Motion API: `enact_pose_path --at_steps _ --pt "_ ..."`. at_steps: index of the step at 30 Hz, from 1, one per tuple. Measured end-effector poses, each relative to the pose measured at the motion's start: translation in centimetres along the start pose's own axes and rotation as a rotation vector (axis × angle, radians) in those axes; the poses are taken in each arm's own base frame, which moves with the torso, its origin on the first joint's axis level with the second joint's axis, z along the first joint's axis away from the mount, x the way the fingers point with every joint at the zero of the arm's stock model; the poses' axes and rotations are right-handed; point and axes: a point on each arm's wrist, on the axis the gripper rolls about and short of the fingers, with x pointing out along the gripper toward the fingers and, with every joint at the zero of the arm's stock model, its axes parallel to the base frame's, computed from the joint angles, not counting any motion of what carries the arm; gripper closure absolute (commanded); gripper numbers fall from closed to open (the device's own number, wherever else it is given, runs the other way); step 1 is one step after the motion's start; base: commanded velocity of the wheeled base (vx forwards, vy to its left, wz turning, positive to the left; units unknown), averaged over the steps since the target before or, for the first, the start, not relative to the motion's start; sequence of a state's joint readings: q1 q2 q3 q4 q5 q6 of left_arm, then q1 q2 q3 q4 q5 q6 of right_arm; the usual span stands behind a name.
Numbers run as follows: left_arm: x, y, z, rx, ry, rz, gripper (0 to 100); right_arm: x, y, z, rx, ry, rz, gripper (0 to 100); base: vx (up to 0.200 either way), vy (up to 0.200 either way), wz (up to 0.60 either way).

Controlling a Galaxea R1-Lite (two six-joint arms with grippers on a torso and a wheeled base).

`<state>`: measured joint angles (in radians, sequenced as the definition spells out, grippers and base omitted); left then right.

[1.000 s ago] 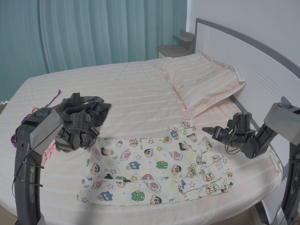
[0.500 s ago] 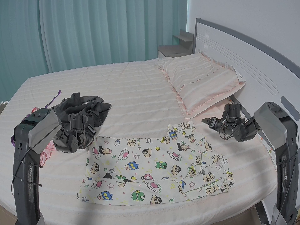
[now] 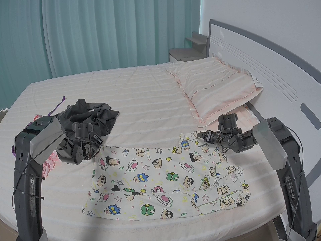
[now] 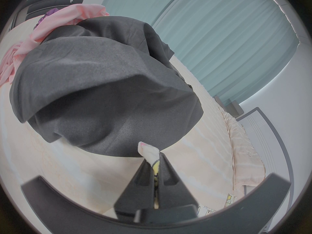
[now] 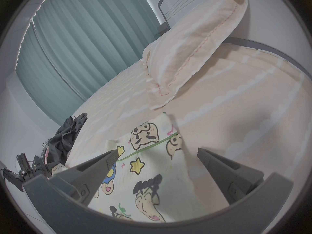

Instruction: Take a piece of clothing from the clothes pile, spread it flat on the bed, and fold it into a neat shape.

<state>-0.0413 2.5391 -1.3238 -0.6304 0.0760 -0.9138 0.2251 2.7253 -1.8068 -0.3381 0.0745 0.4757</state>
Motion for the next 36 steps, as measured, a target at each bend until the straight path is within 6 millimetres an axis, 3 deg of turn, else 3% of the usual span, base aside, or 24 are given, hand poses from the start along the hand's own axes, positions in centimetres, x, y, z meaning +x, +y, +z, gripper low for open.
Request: enact_pose_path --at_steps 4,5,18,36 --pt "0.0 0.0 0.0 0.0 0.0 0.001 100 1.0 0.8 -0.7 -0.011 0.002 -0.002 0 0.0 0.0 0.0" --pt "0.0 0.0 0.0 0.0 0.0 0.001 100 1.2 1.0 -0.9 -0.012 0.008 -0.004 100 0.0 0.0 0.0" --pt "0.0 0.0 -0.1 0.002 0.002 0.001 100 2.0 1.9 -0.6 0.099 -0.011 0.018 100 0.0 0.0 0.0" --pt "-0.2 -0.4 0.4 -0.011 -0.047 -0.052 100 0.9 -0.9 1.6 0.282 -0.049 -0.017 100 0.0 0.0 0.0"
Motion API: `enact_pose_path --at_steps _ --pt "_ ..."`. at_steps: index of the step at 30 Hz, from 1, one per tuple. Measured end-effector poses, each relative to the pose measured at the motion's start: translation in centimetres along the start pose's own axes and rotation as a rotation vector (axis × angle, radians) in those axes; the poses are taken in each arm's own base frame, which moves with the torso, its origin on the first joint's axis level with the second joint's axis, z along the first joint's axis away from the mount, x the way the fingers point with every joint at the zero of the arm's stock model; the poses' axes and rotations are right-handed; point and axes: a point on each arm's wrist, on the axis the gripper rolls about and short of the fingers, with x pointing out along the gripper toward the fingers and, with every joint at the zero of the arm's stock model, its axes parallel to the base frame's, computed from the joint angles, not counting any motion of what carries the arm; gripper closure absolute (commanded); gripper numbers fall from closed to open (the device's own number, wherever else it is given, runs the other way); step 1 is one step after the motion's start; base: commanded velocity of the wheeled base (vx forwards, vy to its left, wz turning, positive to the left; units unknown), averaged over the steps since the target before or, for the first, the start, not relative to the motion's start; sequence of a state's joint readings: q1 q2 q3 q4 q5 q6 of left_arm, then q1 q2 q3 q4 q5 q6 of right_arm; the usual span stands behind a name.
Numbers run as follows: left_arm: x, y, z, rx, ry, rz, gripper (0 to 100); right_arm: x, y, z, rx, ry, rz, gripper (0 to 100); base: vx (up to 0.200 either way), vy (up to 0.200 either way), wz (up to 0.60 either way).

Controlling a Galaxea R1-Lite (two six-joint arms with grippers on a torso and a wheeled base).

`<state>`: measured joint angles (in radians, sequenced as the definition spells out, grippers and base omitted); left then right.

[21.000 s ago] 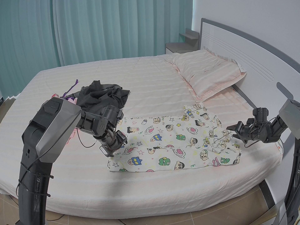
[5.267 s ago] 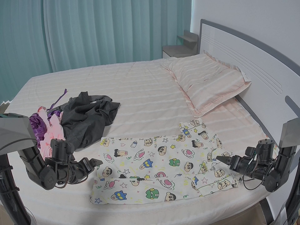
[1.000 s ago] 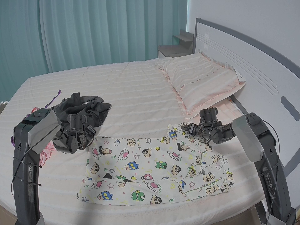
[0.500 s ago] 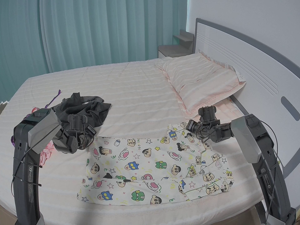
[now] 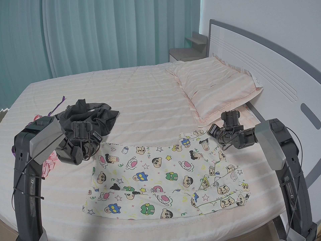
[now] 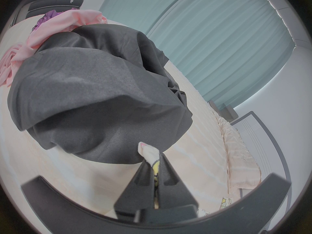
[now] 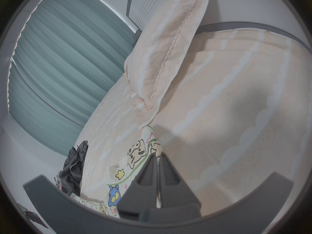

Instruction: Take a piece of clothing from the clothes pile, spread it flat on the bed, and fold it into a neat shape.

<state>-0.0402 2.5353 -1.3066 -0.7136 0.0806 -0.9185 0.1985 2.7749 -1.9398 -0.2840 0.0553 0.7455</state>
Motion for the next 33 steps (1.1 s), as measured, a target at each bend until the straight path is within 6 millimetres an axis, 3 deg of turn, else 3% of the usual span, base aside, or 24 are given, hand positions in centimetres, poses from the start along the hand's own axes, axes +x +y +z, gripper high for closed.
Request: enact_pose_path --at_steps 17,33 --pt "-0.5 -0.6 0.4 -0.001 -0.012 -0.016 100 -2.0 0.9 2.4 0.0 -0.025 0.041 100 0.0 0.0 0.0" --pt "-1.1 -1.3 0.9 -0.001 -0.022 -0.037 100 -2.6 0.8 2.9 0.001 -0.014 0.067 100 0.0 0.0 0.0"
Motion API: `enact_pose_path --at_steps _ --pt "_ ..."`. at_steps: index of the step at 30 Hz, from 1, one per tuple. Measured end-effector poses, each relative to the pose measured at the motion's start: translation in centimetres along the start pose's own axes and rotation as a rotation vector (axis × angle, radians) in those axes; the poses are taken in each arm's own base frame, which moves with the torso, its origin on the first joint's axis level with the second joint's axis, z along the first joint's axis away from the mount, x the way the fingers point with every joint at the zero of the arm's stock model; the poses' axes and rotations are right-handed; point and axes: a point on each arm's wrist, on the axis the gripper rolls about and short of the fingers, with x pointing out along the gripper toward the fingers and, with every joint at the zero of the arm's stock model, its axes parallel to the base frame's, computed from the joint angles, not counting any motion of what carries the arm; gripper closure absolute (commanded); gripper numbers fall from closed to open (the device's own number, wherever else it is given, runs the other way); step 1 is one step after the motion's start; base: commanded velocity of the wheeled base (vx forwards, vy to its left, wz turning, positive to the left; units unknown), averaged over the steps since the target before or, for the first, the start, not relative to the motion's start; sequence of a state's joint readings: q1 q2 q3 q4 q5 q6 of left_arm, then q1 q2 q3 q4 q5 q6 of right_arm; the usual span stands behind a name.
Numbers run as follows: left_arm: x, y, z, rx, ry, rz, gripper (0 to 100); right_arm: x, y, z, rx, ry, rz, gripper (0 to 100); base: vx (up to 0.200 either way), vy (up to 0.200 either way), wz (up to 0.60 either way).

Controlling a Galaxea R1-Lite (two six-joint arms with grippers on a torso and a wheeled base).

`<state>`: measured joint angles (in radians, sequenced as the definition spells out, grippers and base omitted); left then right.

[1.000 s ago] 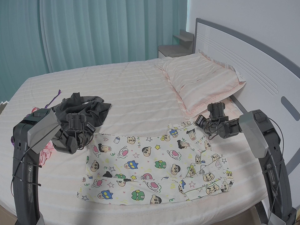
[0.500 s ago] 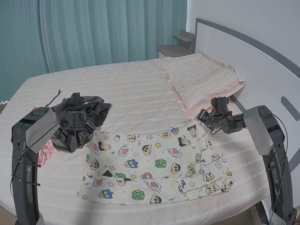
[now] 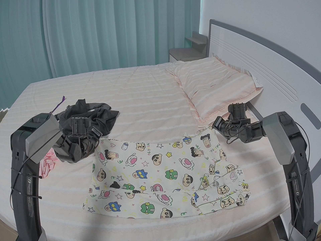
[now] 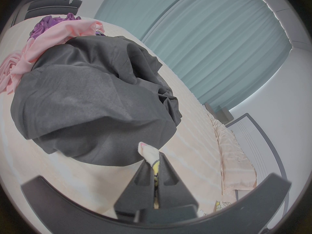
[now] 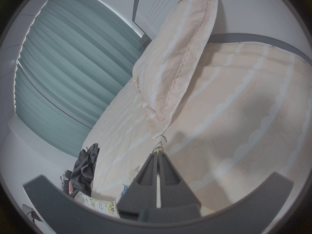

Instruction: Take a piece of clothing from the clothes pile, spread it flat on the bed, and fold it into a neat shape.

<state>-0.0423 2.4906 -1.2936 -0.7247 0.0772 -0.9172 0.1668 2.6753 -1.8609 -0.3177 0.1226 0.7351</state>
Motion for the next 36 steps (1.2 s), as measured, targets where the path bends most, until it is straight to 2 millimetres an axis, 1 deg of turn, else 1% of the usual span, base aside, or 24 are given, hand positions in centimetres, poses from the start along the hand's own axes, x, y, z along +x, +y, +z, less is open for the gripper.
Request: enact_pose_path --at_steps 6,15,27,31,36 --pt "-0.5 0.1 -0.3 0.007 0.025 0.0 100 -0.8 -0.5 -0.5 -0.017 0.065 0.012 100 0.0 0.0 0.0" --pt "-1.8 -0.6 -0.3 0.016 0.055 -0.015 100 -3.4 -1.3 -0.4 -0.043 0.13 0.067 100 0.0 0.0 0.0" --pt "-5.2 -0.9 0.1 0.09 0.085 -0.016 100 -7.5 -2.2 -0.6 -0.073 0.19 0.132 100 0.0 0.0 0.0" --pt "-6.1 -1.0 0.2 0.094 0.089 -0.014 100 -8.5 -2.5 -0.7 -0.09 0.195 0.137 100 0.0 0.0 0.0" --pt "-7.3 -0.5 0.0 0.107 0.106 0.005 100 -9.7 -2.9 -1.0 -0.1 0.205 0.137 100 0.0 0.0 0.0"
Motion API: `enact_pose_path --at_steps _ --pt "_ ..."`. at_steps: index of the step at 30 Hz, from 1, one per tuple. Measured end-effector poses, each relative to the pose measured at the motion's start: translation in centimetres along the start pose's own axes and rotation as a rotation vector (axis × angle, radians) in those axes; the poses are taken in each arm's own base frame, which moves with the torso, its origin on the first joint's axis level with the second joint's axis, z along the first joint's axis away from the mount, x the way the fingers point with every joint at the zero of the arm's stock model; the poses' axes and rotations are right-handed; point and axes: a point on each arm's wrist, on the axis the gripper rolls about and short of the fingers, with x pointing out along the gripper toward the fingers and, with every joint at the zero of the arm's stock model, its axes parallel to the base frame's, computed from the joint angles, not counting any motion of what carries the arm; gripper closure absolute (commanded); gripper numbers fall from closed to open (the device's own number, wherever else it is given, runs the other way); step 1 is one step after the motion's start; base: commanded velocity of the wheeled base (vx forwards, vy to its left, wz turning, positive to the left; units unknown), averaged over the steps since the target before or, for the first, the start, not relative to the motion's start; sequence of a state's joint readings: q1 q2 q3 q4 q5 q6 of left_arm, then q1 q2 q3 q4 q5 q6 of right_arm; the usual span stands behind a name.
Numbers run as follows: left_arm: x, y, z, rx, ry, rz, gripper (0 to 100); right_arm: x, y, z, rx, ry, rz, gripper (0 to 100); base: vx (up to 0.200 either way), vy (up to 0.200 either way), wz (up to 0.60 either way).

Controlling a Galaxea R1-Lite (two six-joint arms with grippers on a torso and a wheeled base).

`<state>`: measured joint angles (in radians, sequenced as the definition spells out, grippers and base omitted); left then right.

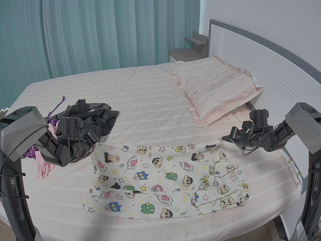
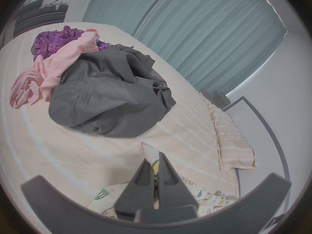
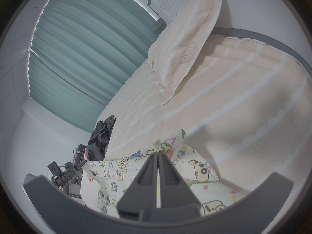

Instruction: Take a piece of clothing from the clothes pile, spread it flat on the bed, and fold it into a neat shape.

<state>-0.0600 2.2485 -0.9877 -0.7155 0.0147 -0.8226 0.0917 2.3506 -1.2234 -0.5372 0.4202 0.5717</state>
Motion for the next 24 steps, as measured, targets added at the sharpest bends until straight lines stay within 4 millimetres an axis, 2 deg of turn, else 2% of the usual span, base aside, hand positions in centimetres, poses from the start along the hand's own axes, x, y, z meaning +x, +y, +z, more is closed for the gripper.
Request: enact_pose_path --at_steps 24 --pt "-5.3 4.1 -4.7 0.086 0.195 0.084 100 -7.1 -2.3 -5.3 -0.048 0.189 -0.008 100 0.0 0.0 0.0"
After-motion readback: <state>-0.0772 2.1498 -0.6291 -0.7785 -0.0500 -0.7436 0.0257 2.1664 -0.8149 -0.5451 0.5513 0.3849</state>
